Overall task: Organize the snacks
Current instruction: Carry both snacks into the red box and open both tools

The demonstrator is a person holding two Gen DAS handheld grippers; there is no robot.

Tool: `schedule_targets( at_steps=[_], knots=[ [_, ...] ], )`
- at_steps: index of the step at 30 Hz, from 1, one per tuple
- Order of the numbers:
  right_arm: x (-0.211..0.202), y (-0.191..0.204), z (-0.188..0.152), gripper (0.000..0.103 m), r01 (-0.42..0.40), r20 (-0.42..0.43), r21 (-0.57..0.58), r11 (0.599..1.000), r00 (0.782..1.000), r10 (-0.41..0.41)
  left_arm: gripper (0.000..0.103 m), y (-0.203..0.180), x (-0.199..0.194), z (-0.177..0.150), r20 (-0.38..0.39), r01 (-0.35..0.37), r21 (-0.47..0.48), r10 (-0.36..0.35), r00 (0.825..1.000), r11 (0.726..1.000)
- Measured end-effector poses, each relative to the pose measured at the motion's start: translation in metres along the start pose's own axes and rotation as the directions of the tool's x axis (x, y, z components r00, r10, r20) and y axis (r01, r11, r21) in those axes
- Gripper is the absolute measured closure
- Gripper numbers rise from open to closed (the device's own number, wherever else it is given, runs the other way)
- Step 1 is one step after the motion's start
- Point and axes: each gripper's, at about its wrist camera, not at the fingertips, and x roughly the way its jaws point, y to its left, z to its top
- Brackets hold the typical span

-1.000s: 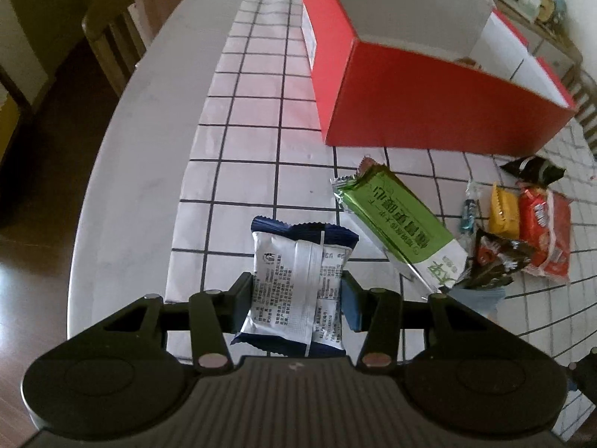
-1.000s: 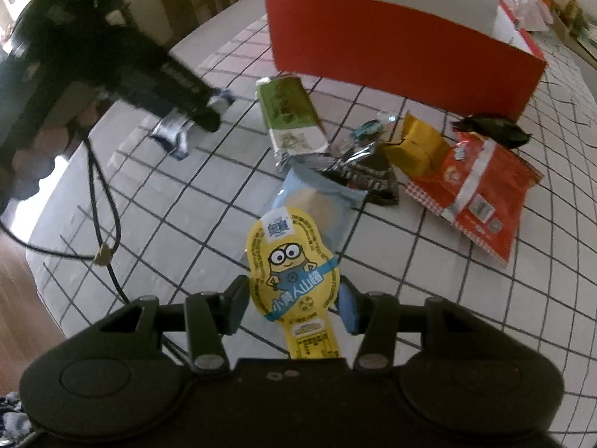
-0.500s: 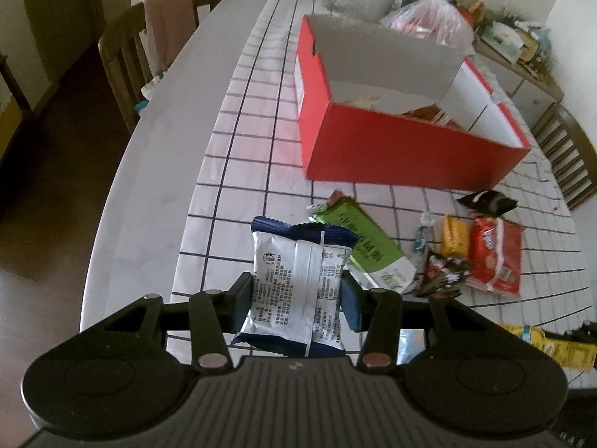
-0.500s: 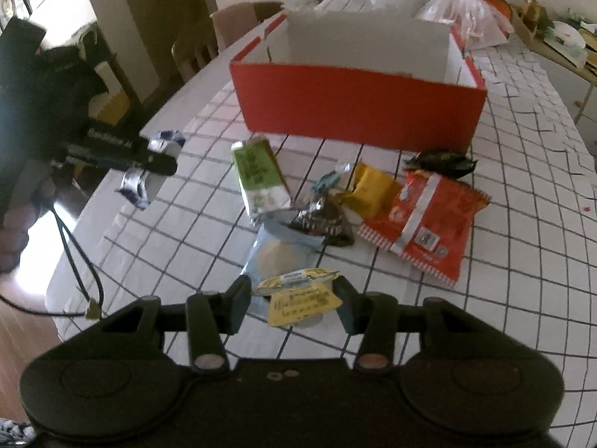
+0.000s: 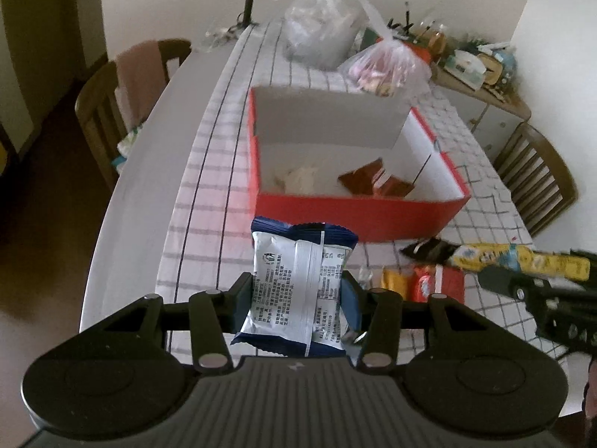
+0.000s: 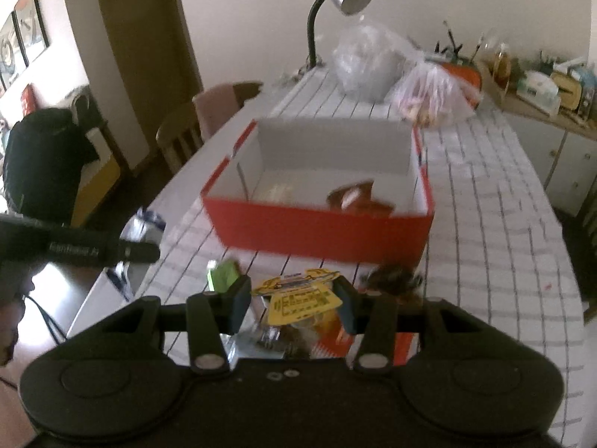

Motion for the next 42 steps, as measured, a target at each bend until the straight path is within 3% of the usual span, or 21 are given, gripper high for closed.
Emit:
schedule_targets(
  at_steps=[11,21,31,42],
  knots=[
    [0.029,-0.031,0.066,0.057,0.019,0.059,0.025,1.0,0.998,-0.02,0.055,-0.027,0.019,0.062,0.037,-0.026,0.029,0.025,0.999,0.999],
    [0.089,-0.062,0.099,0.057,0.022,0.015,0.033,0.999,1.0,-0.023,0.055,-0.029,0.074,0.105,-0.027,-0.07,0.014,0.07,0.997,0.997],
    [0.149,-0.074,0.105,0.057,0.013,-0.07,0.01,1.0,0.997,-0.012,0.055,-0.027,0.135,0.123,-0.123,-0.121,0.013,0.122,0.985,0.993],
    [0.188,-0.076,0.099,0.057,0.021,-0.134,-0.025,0.999,0.991,-0.024,0.055,-0.025,0.174,0.121,-0.19,-0.155,0.013,0.155,0.97,0.988]
  ],
)
